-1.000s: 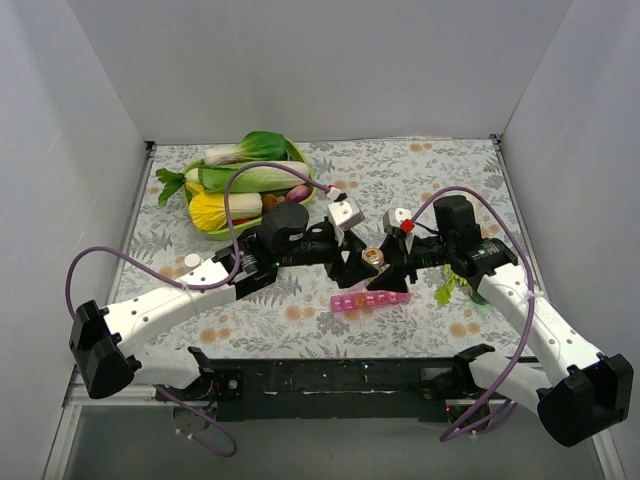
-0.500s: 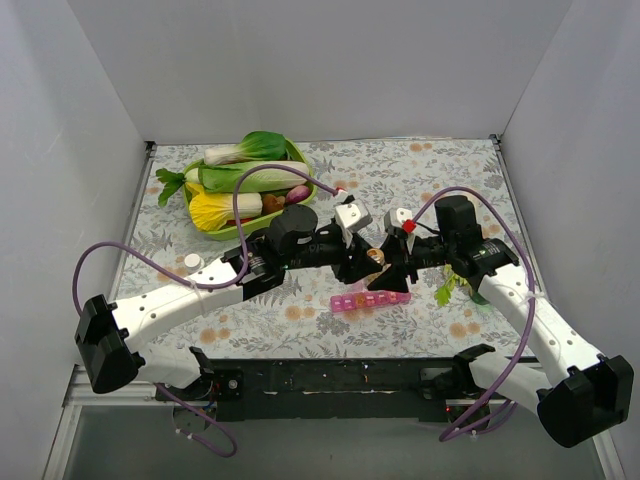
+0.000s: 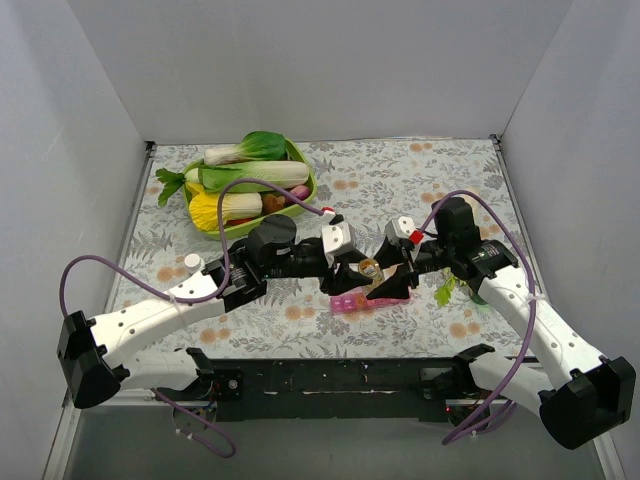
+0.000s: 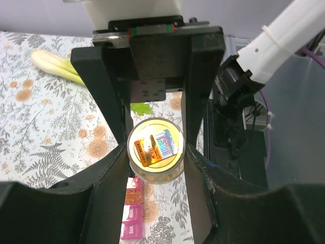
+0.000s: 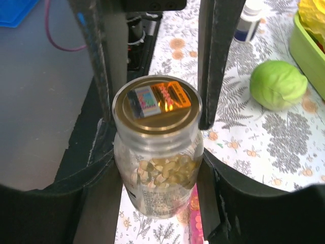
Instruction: Sort the pills into containers
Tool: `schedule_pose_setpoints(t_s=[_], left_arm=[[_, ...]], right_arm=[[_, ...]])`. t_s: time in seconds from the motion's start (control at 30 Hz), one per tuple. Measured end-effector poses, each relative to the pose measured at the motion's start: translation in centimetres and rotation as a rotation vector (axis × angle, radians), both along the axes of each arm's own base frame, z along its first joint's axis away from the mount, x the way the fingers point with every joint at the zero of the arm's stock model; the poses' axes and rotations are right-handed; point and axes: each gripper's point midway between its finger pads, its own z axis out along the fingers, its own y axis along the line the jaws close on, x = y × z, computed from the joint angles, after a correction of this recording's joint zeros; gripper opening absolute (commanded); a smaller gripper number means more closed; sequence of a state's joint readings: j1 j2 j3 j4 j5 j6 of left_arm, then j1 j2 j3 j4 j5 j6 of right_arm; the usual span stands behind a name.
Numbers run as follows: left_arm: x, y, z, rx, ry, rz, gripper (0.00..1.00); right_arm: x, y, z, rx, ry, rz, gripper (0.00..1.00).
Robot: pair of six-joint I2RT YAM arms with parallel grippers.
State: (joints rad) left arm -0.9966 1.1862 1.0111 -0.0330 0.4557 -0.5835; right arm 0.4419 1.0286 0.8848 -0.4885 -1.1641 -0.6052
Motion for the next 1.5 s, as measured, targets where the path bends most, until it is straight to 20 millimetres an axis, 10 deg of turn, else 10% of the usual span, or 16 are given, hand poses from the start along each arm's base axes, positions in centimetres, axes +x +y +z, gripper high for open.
schedule_pose_setpoints(t_s=[0.47, 0.67, 1.07, 1.5], left_arm=[[-1.4, 1.8, -0.3, 0.003, -0.059, -0.256, 0.02], [-1.3, 2.0, -0.2, 0.002, -0.046, -0.263, 0.98], [0.3, 3.4, 4.9, -0.124, 0.278, 0.029, 0.98], [1.3, 0.6, 0.1, 0.037, 0.556, 0.303, 0.77]], right_arm=[[-2.1, -0.3, 0.6, 0.039, 0.053, 0.078, 0.01], [-2.2, -0.4, 0.5, 0.037, 0.058, 0.078, 0.01], [-0.9, -0.6, -0.1, -0.009, 0.064, 0.002, 0.01], [0.0, -0.6, -0.5, -0.033, 0.067, -0.041, 0.01]])
